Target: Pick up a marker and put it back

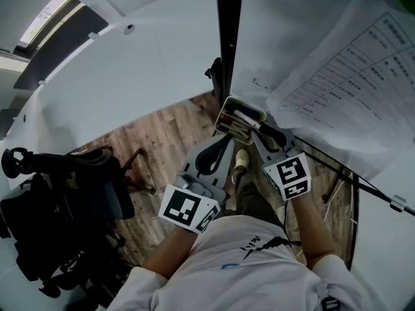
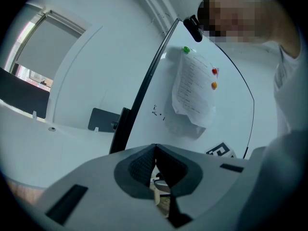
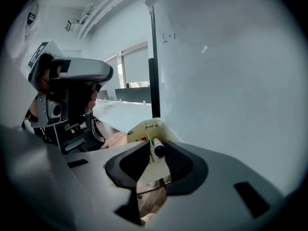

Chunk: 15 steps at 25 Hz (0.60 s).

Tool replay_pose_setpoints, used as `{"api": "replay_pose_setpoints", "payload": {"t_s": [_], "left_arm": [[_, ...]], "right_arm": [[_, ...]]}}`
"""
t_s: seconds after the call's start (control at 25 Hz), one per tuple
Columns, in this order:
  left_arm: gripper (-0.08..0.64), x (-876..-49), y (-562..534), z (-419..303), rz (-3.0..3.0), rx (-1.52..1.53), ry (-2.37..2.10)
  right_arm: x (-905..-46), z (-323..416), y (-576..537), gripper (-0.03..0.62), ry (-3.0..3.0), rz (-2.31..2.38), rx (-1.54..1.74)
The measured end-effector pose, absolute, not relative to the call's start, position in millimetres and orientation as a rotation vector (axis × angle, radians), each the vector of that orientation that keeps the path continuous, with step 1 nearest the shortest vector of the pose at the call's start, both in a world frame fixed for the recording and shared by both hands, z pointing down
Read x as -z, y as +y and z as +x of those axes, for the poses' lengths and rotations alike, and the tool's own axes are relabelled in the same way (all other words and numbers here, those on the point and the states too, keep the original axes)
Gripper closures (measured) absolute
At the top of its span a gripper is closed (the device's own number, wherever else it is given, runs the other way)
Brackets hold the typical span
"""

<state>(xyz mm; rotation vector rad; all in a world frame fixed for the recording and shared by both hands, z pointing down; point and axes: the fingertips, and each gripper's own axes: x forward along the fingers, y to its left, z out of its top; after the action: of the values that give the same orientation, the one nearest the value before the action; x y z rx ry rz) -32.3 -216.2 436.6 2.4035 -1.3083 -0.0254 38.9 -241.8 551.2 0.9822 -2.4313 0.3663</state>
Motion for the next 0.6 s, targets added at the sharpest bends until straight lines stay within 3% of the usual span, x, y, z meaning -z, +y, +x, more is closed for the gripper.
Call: {"api": "replay_pose_setpoints", "payload": {"t_s": [0.6], "left_arm": [[0.549,-423,-194,-26,2.472,-0.003,-1.23]], "right_arm": [[-511,48,-225,0.488,-2.416,1.164,-0.259]]}}
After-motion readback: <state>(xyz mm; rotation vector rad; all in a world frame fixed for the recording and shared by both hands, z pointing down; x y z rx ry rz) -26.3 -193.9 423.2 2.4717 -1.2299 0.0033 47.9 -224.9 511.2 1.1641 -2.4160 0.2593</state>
